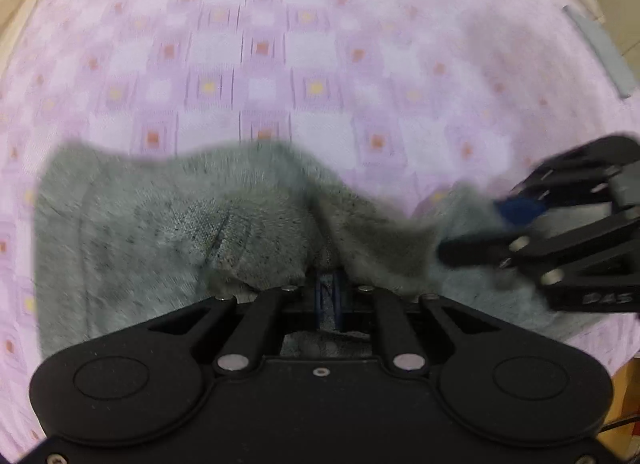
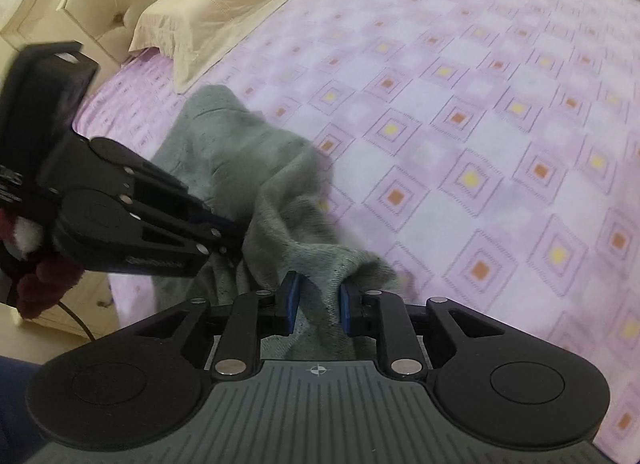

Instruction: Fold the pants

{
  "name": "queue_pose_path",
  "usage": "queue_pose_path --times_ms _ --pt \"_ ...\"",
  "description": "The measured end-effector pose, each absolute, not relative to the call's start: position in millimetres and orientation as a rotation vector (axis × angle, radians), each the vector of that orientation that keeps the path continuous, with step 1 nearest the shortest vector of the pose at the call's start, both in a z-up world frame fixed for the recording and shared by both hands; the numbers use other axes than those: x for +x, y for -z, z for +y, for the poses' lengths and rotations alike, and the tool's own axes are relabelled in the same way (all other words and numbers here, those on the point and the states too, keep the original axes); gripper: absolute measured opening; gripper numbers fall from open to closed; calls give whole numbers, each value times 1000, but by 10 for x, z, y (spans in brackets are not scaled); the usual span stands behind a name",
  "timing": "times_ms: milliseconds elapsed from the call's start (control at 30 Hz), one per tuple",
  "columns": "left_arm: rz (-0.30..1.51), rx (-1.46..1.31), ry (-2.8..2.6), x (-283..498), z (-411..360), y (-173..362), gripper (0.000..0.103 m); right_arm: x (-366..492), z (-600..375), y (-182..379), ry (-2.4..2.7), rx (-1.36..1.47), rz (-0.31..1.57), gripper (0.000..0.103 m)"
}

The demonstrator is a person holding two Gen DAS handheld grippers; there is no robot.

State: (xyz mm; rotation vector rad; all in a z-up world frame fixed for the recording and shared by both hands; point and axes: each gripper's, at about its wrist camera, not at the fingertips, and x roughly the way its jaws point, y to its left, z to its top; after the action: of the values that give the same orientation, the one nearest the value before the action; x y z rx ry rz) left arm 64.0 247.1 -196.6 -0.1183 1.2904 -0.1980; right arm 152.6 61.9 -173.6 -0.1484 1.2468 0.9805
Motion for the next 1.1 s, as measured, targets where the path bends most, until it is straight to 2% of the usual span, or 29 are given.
queue_pose_path --times_ms 67,100,167,200,300,367,567,733,767,800,833,867,933,1033,1100 --pt "1192 -117 221 588 2609 1763 19 1524 605 1683 -990 -104 1258 21" --pt "1160 -119 208 587 2711 1690 25 1535 605 1655 -994 -88 1256 19" --pt "1145 -122 115 608 2938 1674 29 1564 638 1594 -1003 -83 1232 7" --pt "1157 -137 59 626 3085 1720 29 1603 660 1552 -1001 -91 1219 6" --pt "1208 -215 -60 648 3520 1916 23 1915 643 1406 -850 -114 1076 4" --pt "1270 -190 -83 684 3610 2059 11 2276 605 1451 -711 -94 1050 2" --pt "1266 -93 -65 615 3528 2060 11 2887 717 1805 -565 -156 1096 0" --pt "1215 -115 -39 644 3555 1815 13 2847 676 1597 -602 -133 1058 3" --pt "1207 -121 -33 660 3576 1780 26 2757 673 1523 -613 -141 1045 3" --pt "1203 -120 -25 683 3607 1743 44 2688 698 1443 -628 -146 1035 3" --pt "1200 -114 -12 720 3616 1733 50 2579 709 1362 -650 -160 1023 3" --pt "1197 -108 9 736 3649 1711 53 2458 744 1292 -674 -189 1013 3" --pt "1207 -98 44 769 3694 1703 53 2276 895 1201 -736 -240 1000 5" --pt "1246 -93 52 787 3798 1722 53 2040 1234 1179 -866 -314 998 17" --pt "1260 -82 50 746 3864 1719 53 1956 1530 1255 -951 -364 1001 17"
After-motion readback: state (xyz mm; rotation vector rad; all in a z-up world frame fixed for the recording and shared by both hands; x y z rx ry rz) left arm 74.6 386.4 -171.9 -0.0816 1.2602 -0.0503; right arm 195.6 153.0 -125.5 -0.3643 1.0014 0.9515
